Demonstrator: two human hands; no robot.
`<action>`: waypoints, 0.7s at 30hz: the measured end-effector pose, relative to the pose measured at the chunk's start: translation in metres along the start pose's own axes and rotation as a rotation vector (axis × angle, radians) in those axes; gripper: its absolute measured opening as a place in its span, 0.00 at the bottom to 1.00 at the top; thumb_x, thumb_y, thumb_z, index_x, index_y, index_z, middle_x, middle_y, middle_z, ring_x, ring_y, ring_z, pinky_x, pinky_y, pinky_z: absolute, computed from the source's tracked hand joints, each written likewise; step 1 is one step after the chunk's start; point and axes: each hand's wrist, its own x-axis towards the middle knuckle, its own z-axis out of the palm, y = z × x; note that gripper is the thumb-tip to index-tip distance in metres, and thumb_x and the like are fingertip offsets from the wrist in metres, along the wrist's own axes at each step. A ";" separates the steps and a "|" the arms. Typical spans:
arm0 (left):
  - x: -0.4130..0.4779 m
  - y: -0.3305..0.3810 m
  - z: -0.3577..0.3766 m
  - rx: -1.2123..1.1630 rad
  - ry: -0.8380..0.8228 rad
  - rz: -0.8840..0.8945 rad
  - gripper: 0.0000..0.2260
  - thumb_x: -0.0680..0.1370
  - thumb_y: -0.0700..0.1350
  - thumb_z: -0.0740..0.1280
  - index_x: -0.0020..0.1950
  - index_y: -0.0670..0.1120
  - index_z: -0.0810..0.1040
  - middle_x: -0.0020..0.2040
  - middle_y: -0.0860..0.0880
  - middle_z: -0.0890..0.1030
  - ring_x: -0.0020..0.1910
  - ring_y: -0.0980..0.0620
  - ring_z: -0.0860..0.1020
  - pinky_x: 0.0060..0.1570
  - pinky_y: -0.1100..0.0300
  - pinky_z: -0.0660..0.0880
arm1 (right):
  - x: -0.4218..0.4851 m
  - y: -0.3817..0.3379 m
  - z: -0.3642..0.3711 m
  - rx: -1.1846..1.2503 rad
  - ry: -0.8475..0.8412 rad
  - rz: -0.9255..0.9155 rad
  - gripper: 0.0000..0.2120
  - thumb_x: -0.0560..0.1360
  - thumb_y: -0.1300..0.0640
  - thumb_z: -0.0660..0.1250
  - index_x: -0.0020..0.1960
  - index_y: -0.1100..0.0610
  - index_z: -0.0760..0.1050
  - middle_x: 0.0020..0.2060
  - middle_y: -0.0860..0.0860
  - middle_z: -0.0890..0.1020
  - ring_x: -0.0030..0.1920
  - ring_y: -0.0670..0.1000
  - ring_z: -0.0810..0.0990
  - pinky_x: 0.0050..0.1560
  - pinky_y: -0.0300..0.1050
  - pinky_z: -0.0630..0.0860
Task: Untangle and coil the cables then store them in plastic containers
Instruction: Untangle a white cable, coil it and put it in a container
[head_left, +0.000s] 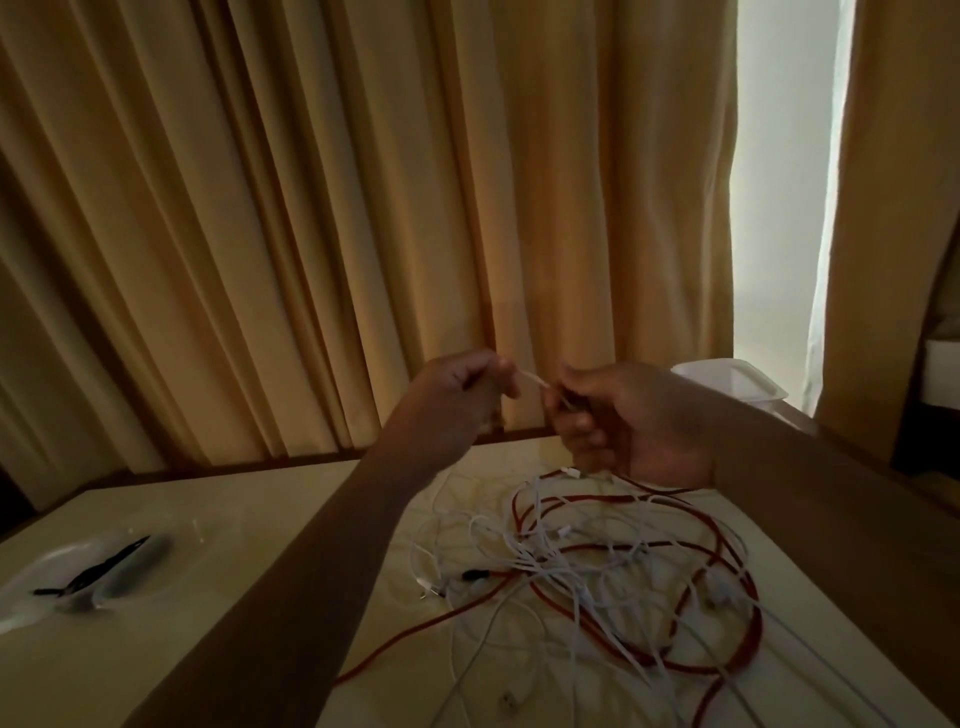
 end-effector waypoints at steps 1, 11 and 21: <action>0.001 -0.002 0.000 -0.010 0.023 0.009 0.13 0.85 0.50 0.63 0.43 0.52 0.82 0.35 0.43 0.77 0.34 0.46 0.72 0.36 0.53 0.69 | -0.005 0.006 -0.001 0.069 -0.069 0.035 0.16 0.84 0.49 0.56 0.44 0.58 0.73 0.28 0.48 0.63 0.29 0.46 0.59 0.32 0.41 0.57; -0.056 -0.016 0.026 0.225 -0.233 -0.102 0.13 0.85 0.54 0.60 0.48 0.56 0.83 0.30 0.55 0.74 0.29 0.57 0.70 0.32 0.61 0.67 | 0.008 0.033 0.010 -0.255 0.277 -0.709 0.14 0.84 0.57 0.57 0.53 0.58 0.81 0.42 0.50 0.83 0.44 0.46 0.82 0.46 0.38 0.78; -0.033 0.034 -0.035 0.375 -0.040 0.345 0.05 0.79 0.49 0.68 0.45 0.57 0.81 0.38 0.58 0.79 0.40 0.58 0.79 0.38 0.69 0.73 | 0.006 0.044 0.017 -0.746 -0.020 -0.453 0.20 0.86 0.48 0.50 0.49 0.52 0.78 0.31 0.47 0.74 0.33 0.48 0.71 0.37 0.40 0.71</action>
